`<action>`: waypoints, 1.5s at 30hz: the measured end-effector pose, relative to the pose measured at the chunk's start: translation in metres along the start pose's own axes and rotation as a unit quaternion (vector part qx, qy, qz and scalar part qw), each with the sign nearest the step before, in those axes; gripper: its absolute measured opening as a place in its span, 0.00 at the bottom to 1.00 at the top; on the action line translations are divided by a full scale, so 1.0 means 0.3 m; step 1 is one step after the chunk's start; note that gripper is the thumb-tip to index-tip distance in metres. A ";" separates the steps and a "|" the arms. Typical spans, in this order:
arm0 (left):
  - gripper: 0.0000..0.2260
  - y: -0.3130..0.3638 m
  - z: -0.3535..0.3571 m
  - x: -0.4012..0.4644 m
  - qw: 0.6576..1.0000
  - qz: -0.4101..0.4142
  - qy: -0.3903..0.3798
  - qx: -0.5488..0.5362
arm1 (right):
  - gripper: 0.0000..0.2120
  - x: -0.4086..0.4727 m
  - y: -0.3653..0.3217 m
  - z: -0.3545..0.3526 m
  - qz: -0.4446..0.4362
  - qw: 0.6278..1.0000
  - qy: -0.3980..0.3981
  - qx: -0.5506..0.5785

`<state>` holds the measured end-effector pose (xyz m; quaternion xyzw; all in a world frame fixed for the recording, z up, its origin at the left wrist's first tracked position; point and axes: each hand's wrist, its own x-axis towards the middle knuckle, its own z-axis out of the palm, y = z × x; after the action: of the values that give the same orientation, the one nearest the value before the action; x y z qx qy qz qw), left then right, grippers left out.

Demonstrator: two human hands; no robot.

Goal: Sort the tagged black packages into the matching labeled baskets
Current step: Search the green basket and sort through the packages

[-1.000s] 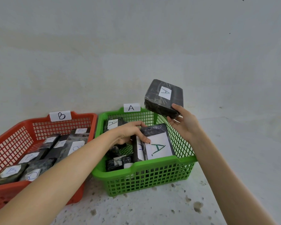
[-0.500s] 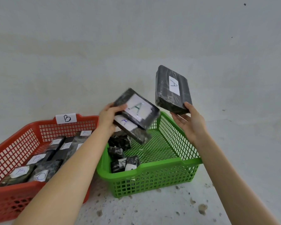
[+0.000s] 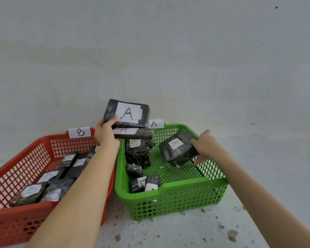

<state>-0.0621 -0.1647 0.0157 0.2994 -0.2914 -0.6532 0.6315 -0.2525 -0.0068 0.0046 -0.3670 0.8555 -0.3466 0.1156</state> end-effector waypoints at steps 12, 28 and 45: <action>0.17 -0.016 0.009 0.026 0.998 -0.011 -0.053 0.028 | 0.26 0.010 -0.040 0.127 -0.222 0.849 -0.148 -0.456; 0.09 -0.070 0.095 0.000 0.968 -0.077 -0.187 0.147 | 0.10 0.048 -0.112 0.041 0.011 0.795 -0.185 0.577; 0.09 -0.093 0.071 0.000 0.969 -0.117 -0.145 0.160 | 0.05 0.077 -0.038 0.056 0.180 0.798 -0.157 0.553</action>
<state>-0.0964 -0.1638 0.0085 0.3307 -0.4438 -0.7040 0.4450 -0.2549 -0.0374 0.0012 -0.1293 0.5394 -0.6708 0.4923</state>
